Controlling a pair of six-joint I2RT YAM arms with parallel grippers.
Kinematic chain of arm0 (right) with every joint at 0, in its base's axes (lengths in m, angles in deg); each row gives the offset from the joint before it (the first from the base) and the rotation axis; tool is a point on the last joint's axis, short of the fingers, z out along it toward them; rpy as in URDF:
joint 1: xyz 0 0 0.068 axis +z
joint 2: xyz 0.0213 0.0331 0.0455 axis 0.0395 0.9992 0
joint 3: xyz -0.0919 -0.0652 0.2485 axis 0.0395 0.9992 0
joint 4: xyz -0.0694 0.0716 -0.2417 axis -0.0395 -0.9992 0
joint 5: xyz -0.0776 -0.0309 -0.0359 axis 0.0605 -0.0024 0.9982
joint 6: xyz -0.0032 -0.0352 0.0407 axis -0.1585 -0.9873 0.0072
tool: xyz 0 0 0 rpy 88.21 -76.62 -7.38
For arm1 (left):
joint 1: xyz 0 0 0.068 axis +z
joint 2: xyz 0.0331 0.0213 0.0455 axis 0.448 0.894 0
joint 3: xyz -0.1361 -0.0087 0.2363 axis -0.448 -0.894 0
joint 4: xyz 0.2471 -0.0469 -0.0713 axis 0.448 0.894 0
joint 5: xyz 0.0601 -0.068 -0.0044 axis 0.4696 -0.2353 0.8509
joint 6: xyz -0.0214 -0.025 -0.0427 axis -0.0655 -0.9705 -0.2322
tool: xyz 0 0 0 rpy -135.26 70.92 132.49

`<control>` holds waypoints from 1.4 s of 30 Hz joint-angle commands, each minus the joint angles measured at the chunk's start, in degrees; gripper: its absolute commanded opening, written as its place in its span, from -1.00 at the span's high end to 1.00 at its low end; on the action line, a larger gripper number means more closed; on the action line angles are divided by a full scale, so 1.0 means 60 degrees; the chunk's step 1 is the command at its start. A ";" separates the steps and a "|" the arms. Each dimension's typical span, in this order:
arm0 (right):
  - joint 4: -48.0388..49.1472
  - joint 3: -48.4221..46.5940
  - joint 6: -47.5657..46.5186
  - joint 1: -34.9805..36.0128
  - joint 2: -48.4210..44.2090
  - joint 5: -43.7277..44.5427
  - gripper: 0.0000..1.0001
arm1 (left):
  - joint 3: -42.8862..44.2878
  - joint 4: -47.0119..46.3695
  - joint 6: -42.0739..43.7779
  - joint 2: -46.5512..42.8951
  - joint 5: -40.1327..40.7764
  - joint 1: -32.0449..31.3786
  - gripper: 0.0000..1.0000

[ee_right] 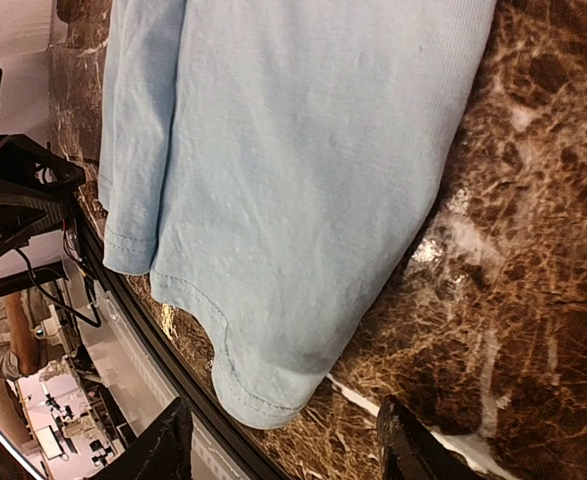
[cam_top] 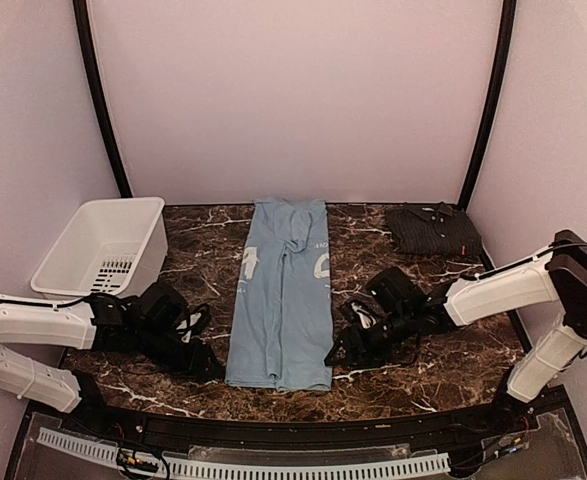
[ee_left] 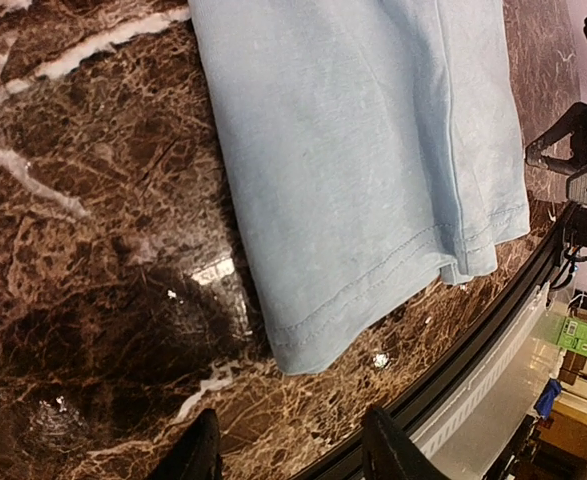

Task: Fold and stack the mixed laundry pile
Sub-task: Pick up the rectangle-folded T-shirt from the center of the board.

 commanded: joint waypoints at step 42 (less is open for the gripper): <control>0.1642 0.0971 0.1143 0.1659 0.0486 0.0071 1.00 | -0.0470 -0.1228 -0.0617 -0.0021 -0.0563 -0.0767 1.00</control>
